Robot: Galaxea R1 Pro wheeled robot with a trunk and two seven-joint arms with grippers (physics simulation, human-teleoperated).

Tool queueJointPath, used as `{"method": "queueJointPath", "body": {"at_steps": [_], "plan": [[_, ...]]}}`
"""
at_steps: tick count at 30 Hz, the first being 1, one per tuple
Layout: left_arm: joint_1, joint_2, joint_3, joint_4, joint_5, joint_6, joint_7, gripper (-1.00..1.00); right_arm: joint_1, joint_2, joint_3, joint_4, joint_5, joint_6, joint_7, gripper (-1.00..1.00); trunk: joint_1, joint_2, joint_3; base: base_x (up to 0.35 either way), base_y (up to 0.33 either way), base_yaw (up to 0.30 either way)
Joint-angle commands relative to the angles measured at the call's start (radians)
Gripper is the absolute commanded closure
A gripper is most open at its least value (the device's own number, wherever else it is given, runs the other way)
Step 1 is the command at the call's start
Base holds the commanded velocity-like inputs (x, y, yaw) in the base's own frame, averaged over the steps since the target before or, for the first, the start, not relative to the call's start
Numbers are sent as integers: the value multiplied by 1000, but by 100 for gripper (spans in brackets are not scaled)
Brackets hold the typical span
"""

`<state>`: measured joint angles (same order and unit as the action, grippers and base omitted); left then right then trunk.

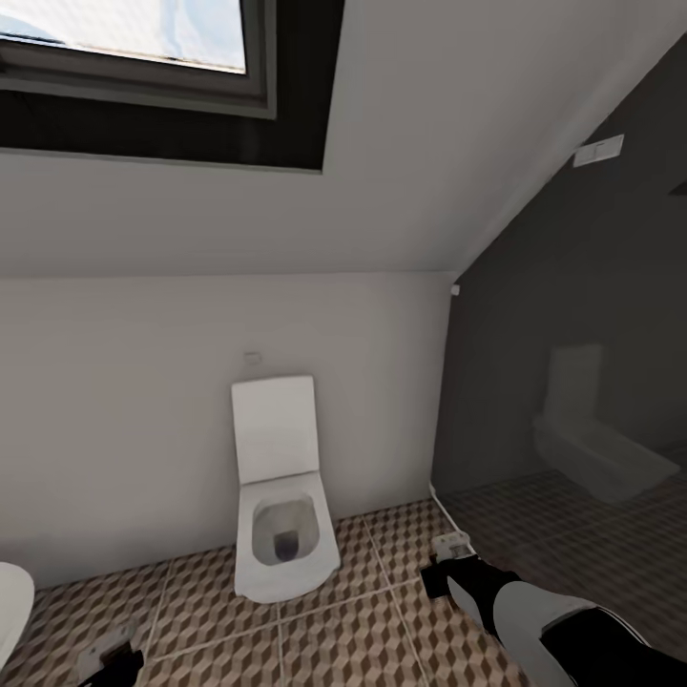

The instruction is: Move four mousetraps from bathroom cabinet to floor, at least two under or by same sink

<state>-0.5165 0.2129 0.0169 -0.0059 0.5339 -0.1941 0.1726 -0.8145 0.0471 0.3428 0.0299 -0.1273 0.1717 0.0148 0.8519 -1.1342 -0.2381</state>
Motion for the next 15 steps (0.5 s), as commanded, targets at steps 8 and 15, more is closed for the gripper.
{"method": "queueJointPath", "body": {"at_steps": [8,15], "plan": [[-1,2,1,0,-3,2,-16,100,-2,-1,9,2,-12,0,3,100,1,-1,-1,321,111,0],[-1,3,1,1,-1,2,-19,100,-2,-2,9,2,-12,0,2,100,1,-1,-1,314,171,0]]}}
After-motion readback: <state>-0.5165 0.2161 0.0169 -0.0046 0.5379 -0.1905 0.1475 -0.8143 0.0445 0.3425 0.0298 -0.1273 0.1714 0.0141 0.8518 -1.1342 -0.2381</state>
